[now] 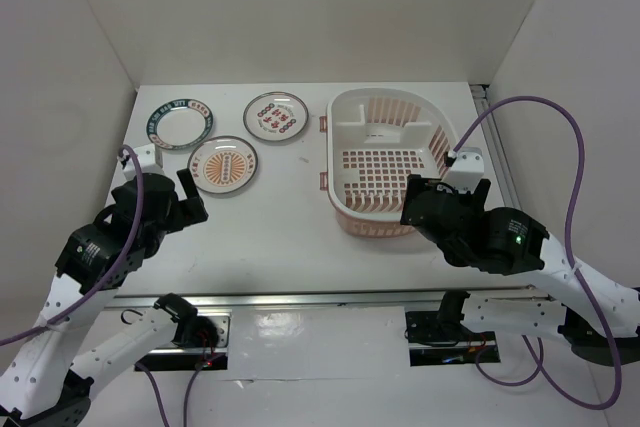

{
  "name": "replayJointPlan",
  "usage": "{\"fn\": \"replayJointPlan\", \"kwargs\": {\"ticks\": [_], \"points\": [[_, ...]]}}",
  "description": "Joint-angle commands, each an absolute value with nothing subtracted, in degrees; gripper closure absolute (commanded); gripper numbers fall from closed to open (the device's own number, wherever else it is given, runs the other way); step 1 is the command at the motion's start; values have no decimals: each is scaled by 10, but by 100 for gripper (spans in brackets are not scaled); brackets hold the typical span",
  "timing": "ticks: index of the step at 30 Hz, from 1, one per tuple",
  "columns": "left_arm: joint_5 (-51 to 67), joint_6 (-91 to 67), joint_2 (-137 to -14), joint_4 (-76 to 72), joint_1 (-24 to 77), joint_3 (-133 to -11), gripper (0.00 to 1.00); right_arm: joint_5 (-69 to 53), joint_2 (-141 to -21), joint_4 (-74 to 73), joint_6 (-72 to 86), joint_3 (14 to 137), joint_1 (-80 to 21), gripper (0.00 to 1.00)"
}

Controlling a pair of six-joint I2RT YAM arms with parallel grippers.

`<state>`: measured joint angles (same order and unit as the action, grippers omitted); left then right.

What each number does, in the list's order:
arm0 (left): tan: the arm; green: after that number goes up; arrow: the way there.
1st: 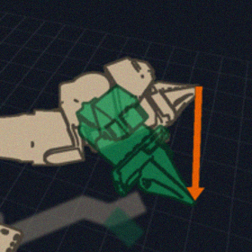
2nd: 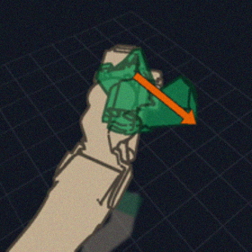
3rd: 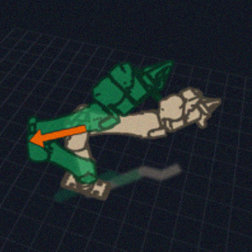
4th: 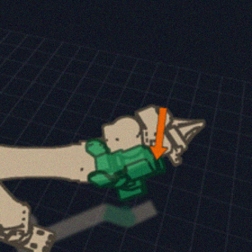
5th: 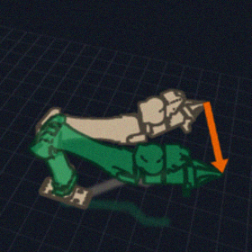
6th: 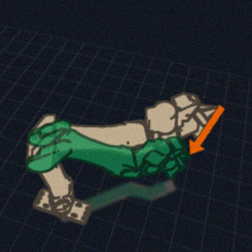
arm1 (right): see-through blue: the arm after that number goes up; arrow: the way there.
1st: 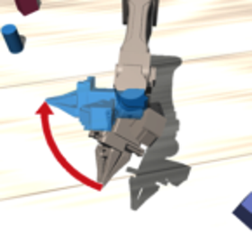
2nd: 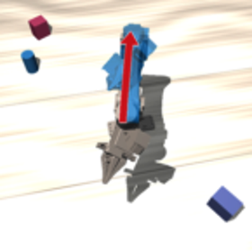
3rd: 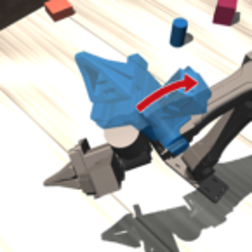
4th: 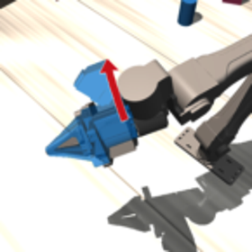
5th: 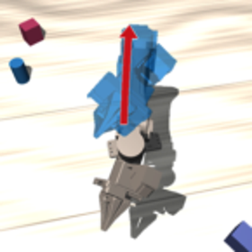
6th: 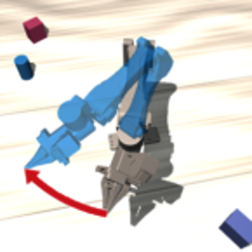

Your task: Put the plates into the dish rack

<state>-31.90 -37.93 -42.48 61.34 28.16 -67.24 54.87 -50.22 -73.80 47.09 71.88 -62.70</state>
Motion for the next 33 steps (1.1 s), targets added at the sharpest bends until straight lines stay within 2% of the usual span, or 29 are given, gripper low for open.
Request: {"fn": "replayJointPlan", "kwargs": {"ticks": [1, 6, 9, 14, 17, 21, 27, 28, 33], "points": [[-326, -384, -420, 605, 283, -674, 0, 567, -502, -752, 483, 729, -628, 0], [-305, -395, -431, 590, 283, -664, 0, 555, -502, -727, 461, 724, -628, 0], [-241, -395, -437, 545, 283, -634, 0, 524, -496, -647, 394, 712, -628, 0], [-79, -409, -481, 359, 283, -578, 0, 448, -496, -479, 269, 700, -628, 0], [-87, -463, -516, 274, 278, -542, 0, 416, -520, -412, 236, 700, -628, 0], [-92, -526, -555, 159, 207, -474, 0, 368, -556, -344, 204, 706, -628, 0], [-9, -609, -614, -17, 52, -322, 0, 329, -590, -304, 177, 712, -628, 0], [-3, -616, -620, -47, 46, -289, 0, 322, -596, -295, 177, 712, -628, 0], [-11, -639, -709, -158, 15, -277, 0, 301, -601, -281, 165, 707, -628, 0]]}}
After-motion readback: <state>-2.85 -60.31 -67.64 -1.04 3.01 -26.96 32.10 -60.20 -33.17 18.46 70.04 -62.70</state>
